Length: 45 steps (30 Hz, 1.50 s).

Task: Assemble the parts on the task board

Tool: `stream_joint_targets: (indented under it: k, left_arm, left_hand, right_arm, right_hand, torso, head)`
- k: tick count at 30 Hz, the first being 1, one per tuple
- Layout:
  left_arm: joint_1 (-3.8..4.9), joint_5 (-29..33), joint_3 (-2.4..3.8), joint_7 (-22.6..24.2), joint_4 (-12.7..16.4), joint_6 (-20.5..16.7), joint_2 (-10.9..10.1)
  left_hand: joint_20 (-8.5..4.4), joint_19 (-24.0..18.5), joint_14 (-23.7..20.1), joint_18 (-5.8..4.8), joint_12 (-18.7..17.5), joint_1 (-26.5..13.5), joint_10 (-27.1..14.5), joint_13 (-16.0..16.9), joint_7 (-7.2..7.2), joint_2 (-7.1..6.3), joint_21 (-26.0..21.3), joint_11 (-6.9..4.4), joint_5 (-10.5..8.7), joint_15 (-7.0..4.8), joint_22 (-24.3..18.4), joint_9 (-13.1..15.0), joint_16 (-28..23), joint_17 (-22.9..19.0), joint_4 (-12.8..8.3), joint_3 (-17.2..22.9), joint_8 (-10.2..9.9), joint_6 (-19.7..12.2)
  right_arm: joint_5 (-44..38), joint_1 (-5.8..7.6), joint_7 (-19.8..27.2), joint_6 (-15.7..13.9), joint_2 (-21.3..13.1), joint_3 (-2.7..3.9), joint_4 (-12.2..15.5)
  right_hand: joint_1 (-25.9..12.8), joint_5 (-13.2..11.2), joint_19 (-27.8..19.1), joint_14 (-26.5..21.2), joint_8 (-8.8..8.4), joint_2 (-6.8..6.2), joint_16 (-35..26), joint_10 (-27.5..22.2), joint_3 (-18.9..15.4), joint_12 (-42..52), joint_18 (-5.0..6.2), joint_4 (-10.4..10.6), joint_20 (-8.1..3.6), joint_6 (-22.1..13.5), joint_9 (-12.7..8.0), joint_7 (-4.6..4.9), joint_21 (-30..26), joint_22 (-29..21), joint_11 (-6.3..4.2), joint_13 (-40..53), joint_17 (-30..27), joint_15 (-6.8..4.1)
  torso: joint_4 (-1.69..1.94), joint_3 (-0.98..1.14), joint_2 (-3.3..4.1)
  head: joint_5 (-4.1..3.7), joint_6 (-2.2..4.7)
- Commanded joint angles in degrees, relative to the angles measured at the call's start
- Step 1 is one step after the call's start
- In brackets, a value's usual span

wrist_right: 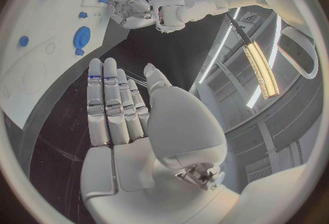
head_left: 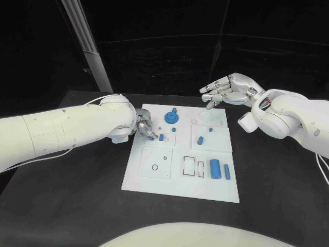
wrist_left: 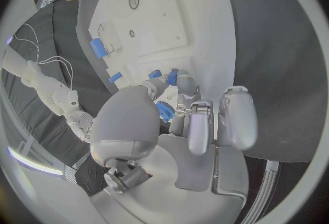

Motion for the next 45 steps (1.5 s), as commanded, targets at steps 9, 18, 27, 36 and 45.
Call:
stream_joint_targets:
  k: [9,18,27,36,45]
  left_arm:
    - [-0.16,2.82,-0.17,1.09,-0.44,0.61,0.09]
    - [-0.1,2.91,-0.16,0.86,-1.33,1.16,0.38]
    - [0.07,2.92,-0.14,0.91,-1.61,3.11,0.56]
    - [1.58,2.92,-0.11,1.27,-1.99,6.89,0.31]
    - [3.35,2.93,-0.06,1.75,-2.36,10.44,0.86]
  left_hand:
    - [0.47,-0.3,5.95,0.53,0.07,1.43,0.36,0.15,-0.89,1.31,-0.5,-0.07,0.04,0.48,-0.07,0.73,0.18,15.09,-3.44,5.57,1.47,-0.86]
    - [0.58,-0.43,5.95,0.58,-0.33,-0.89,-0.19,-0.7,-0.59,2.86,-0.8,0.2,-0.15,0.67,-0.25,2.11,0.18,15.09,-2.08,6.83,2.89,-2.05]
    - [0.5,-0.56,5.95,0.62,0.14,-2.18,-0.26,-0.29,-0.77,3.4,-1.03,0.09,-0.27,0.6,-0.41,3.5,0.18,15.09,-1.0,6.73,4.55,-2.36]
    - [0.45,-0.76,5.95,0.66,0.33,-3.21,-1.08,-0.3,-0.77,4.35,-1.34,0.12,-0.27,0.62,-0.6,5.49,0.18,15.09,0.67,6.81,6.46,-4.07]
    - [0.44,-0.73,5.95,0.62,1.77,-2.58,-0.41,1.42,-0.94,3.75,-1.21,-0.01,-0.28,0.57,-0.36,6.59,0.18,15.09,0.14,6.87,7.58,-4.67]
  right_arm:
    - [0.27,0.1,0.26,0.81,0.06,0.03,-0.01]
    - [0.27,0.1,0.18,0.97,0.07,0.03,-0.04]
    - [0.27,0.1,0.12,1.1,0.07,0.03,-0.09]
    - [0.27,0.1,0.08,1.17,0.17,0.02,-0.23]
    - [0.27,0.1,0.08,1.31,0.49,0.02,-0.51]
  right_hand:
    - [-0.59,0.26,0.08,-0.03,0.08,0.06,-0.28,-0.63,-0.04,0.43,0.7,0.33,0.31,-0.31,-0.02,0.04,-0.39,-0.1,0.02,-0.07,-0.12,0.44]
    - [-0.63,0.26,0.08,-0.03,0.08,0.06,-0.28,-0.64,-0.05,0.43,0.7,0.36,0.32,-0.3,-0.02,0.05,-0.4,-0.1,0.03,-0.07,-0.13,0.44]
    - [-0.63,0.26,0.08,-0.03,0.08,0.06,-0.28,-0.64,-0.05,0.43,0.7,0.36,0.32,-0.3,-0.02,0.05,-0.4,-0.1,0.03,-0.07,-0.13,0.44]
    - [-0.71,0.27,0.09,-0.06,0.1,0.07,-0.29,-0.67,-0.07,0.45,0.69,0.42,0.33,-0.3,-0.01,0.07,-0.45,-0.12,0.04,-0.07,-0.15,0.46]
    - [-0.71,0.27,0.09,-0.06,0.1,0.07,-0.29,-0.67,-0.07,0.45,0.69,0.42,0.33,-0.3,-0.01,0.07,-0.45,-0.12,0.04,-0.07,-0.15,0.46]
  torso:
    - [-0.02,0.03,0.0]
    - [-0.03,0.04,0.02]
    - [-0.01,0.02,0.02]
    - [0.03,0.0,0.02]
    - [-0.06,0.01,0.06]
  head:
    - [0.05,-0.02]
    - [-0.01,0.06]
    - [-0.18,-0.08]
    - [-0.19,-0.14]
    - [-0.11,-0.38]
